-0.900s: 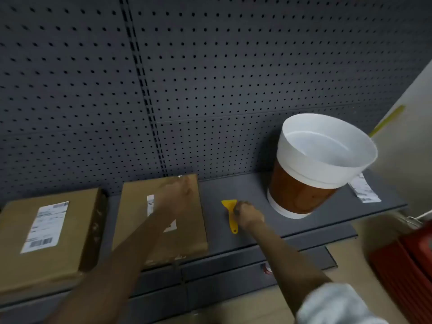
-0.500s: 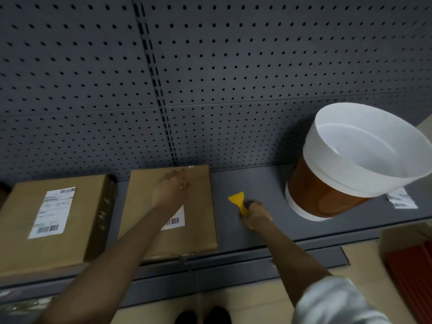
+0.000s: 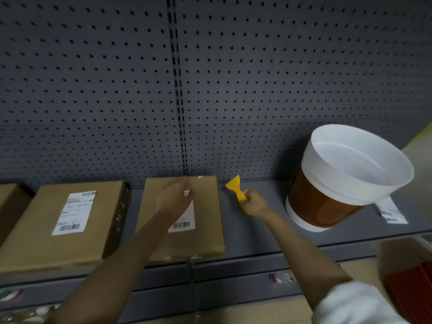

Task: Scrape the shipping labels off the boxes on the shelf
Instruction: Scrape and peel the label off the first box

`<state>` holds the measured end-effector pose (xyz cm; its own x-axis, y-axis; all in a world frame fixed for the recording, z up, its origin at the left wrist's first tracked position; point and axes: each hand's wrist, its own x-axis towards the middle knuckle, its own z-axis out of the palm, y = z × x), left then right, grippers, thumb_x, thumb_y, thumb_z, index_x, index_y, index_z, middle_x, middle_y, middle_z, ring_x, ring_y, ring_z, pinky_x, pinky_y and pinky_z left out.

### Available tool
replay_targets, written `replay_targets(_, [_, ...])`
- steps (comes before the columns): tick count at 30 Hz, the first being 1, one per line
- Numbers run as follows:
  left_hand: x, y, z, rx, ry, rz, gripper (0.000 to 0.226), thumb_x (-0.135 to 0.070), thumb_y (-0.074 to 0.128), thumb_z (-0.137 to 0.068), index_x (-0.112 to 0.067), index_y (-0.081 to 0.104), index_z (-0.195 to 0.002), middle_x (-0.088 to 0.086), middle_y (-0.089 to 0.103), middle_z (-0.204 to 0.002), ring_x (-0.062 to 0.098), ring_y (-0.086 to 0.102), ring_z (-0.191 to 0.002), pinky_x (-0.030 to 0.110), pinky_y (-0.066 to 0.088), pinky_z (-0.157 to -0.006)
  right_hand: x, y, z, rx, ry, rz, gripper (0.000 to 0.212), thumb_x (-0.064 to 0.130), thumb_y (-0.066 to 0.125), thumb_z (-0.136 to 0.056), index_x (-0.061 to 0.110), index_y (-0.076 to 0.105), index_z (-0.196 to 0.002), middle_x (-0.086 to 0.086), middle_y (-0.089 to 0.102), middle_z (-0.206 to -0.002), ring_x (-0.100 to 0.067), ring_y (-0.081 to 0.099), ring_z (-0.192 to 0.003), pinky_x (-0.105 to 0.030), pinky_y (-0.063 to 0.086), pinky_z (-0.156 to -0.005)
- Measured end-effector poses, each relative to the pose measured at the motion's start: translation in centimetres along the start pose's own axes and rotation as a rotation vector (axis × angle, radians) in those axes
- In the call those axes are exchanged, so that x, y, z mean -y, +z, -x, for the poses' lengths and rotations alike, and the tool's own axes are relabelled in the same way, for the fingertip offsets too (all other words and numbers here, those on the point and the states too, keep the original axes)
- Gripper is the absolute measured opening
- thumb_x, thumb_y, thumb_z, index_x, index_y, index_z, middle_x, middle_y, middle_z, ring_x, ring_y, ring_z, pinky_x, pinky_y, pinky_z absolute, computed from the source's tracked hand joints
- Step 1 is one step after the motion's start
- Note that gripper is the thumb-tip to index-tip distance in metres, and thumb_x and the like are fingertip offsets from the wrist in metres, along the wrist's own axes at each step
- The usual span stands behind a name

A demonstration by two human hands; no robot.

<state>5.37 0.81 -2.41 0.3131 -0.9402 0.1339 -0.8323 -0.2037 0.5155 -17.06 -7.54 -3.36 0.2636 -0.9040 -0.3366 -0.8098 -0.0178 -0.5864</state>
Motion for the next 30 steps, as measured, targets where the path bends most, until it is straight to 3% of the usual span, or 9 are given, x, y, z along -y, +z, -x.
replay_targets(4, [0.3,-1.6,2.3,-0.046,0.001,0.051,0.006,-0.025,0.052,-0.087,-0.022,0.052,-0.092,0.001,0.059,-0.093,0.021,0.056,-0.083,0.032,0.045,-0.067,3.5,0.0,1.1,0.085,-0.151,-0.067,0.022,-0.001,0.041,-0.091,0.021,0.039,-0.090,-0.003,0.050,-0.085,-0.021,0.051,-0.083,-0.042,0.047,-0.082])
replay_targets(6, [1.2,-1.7,3.5,-0.055,0.010,0.057,0.011,-0.025,0.055,-0.085,-0.023,0.054,-0.096,-0.001,0.060,-0.097,0.019,0.057,-0.087,0.030,0.046,-0.068,4.7,0.4,2.5,0.102,-0.188,-0.053,0.026,-0.004,0.037,-0.091,0.020,0.040,-0.101,0.003,0.048,-0.081,-0.015,0.049,-0.073,-0.034,0.046,-0.074])
replay_targets(9, [3.0,-0.8,5.2,-0.015,-0.039,0.065,0.023,-0.025,0.058,-0.085,-0.022,0.056,-0.107,-0.001,0.060,-0.110,0.017,0.057,-0.095,0.029,0.051,-0.073,4.4,2.2,4.7,0.095,-0.238,0.043,0.036,0.006,0.039,-0.094,0.022,0.041,-0.126,-0.002,0.056,-0.109,-0.024,0.057,-0.096,-0.031,0.042,-0.076])
replay_targets(12, [4.3,0.6,6.7,0.053,-0.154,0.074,0.029,-0.026,0.058,-0.086,-0.024,0.054,-0.115,-0.002,0.056,-0.124,0.017,0.056,-0.107,0.026,0.050,-0.079,2.9,4.2,6.4,0.129,-0.299,0.161,0.034,0.018,0.042,-0.097,0.026,0.039,-0.131,-0.006,0.059,-0.122,-0.026,0.060,-0.106,-0.031,0.043,-0.076])
replay_targets(16, [5.1,2.3,7.5,0.140,-0.203,0.173,0.035,-0.024,0.053,-0.088,-0.024,0.049,-0.123,0.000,0.042,-0.139,0.021,0.048,-0.122,0.033,0.048,-0.095,1.1,5.4,7.7,0.163,-0.322,0.188,0.026,0.025,0.045,-0.097,0.026,0.045,-0.123,-0.007,0.065,-0.111,-0.023,0.063,-0.094,-0.037,0.051,-0.079])
replay_targets(19, [5.3,2.9,7.6,0.149,-0.159,0.216,0.037,-0.019,0.057,-0.086,-0.021,0.050,-0.122,0.000,0.042,-0.139,0.024,0.050,-0.120,0.039,0.048,-0.096,0.5,5.2,7.7,0.138,-0.327,0.239,0.020,0.035,0.048,-0.095,0.030,0.048,-0.114,0.001,0.067,-0.098,-0.019,0.064,-0.087,-0.037,0.052,-0.073])
replay_targets(22, [5.6,3.4,7.7,0.120,-0.131,0.258,0.038,-0.016,0.062,-0.083,-0.018,0.053,-0.120,0.001,0.045,-0.136,0.024,0.048,-0.122,0.038,0.046,-0.098,0.3,4.7,7.6,0.105,-0.367,0.335,0.020,0.040,0.048,-0.093,0.032,0.050,-0.112,0.010,0.059,-0.084,-0.018,0.064,-0.085,-0.031,0.047,-0.065])
replay_targets(26, [5.5,3.6,7.6,0.104,-0.134,0.236,0.041,-0.015,0.062,-0.084,-0.015,0.052,-0.124,0.002,0.044,-0.138,0.021,0.042,-0.127,0.030,0.037,-0.103,0.5,4.6,7.1,0.092,-0.417,0.386,0.020,0.041,0.048,-0.094,0.031,0.051,-0.111,0.012,0.055,-0.080,-0.018,0.065,-0.083,-0.027,0.042,-0.062])
replay_targets(30, [5.5,3.7,7.1,0.115,-0.128,0.194,0.042,-0.016,0.063,-0.083,-0.015,0.053,-0.123,0.003,0.046,-0.137,0.022,0.043,-0.127,0.031,0.038,-0.103,1.8,6.1,6.4,0.094,-0.445,0.355,0.016,0.041,0.048,-0.093,0.032,0.050,-0.106,0.009,0.058,-0.077,-0.018,0.064,-0.076,-0.030,0.047,-0.062])
